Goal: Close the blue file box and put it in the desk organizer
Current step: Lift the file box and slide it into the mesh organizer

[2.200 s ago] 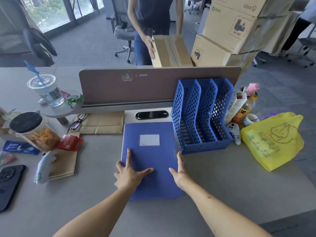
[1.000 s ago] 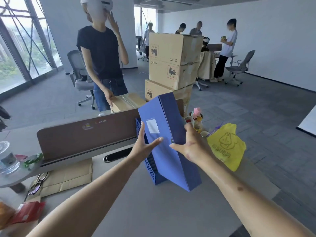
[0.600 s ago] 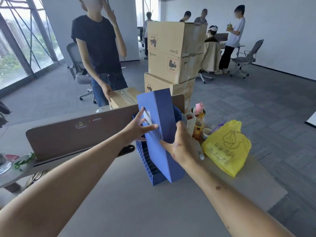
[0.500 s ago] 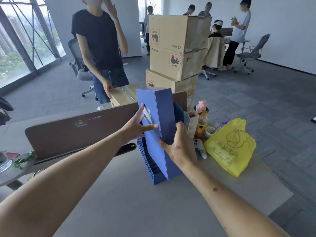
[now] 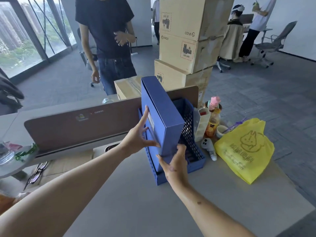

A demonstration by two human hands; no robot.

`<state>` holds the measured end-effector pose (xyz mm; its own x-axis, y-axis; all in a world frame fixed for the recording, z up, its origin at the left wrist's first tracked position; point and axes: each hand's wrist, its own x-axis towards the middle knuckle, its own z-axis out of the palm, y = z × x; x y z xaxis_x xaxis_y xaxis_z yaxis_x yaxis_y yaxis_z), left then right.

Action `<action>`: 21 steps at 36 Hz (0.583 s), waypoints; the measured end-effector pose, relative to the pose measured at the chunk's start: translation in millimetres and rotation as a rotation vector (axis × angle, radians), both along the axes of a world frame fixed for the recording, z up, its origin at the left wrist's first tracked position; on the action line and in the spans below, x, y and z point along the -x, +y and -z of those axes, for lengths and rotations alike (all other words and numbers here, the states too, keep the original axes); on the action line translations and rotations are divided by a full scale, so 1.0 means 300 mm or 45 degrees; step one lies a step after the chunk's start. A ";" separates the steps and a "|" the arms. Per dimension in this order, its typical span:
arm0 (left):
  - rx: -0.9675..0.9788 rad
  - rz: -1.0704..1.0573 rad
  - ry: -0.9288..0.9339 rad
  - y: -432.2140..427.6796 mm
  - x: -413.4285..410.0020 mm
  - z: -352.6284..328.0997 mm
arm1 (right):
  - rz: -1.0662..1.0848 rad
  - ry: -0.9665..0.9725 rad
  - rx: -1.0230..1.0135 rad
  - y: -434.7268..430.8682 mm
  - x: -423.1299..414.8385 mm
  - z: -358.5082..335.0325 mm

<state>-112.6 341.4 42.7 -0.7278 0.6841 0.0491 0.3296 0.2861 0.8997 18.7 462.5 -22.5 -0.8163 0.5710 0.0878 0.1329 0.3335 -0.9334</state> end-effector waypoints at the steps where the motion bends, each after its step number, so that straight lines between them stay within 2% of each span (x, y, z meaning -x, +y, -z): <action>1: 0.017 -0.008 -0.009 -0.002 -0.002 0.013 | 0.006 0.007 0.003 -0.005 0.000 0.016; 7: 0.080 -0.041 -0.063 -0.009 -0.024 0.076 | 0.041 0.021 0.032 -0.023 0.004 0.107; 12: 0.220 -0.139 -0.020 -0.019 -0.038 0.137 | -0.007 -0.022 0.057 -0.020 -0.001 0.166; 17: 0.277 -0.189 0.016 -0.017 -0.062 0.183 | 0.022 -0.090 0.189 -0.026 0.009 0.227; 21: 0.295 -0.203 0.058 -0.022 -0.082 0.180 | 0.016 -0.127 0.112 -0.041 -0.012 0.221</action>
<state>-88.1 334.9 -11.2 -0.8277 0.5580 -0.0601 0.3024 0.5336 0.7898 22.3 450.1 -88.9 -0.8111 0.5832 -0.0446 0.2306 0.2486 -0.9408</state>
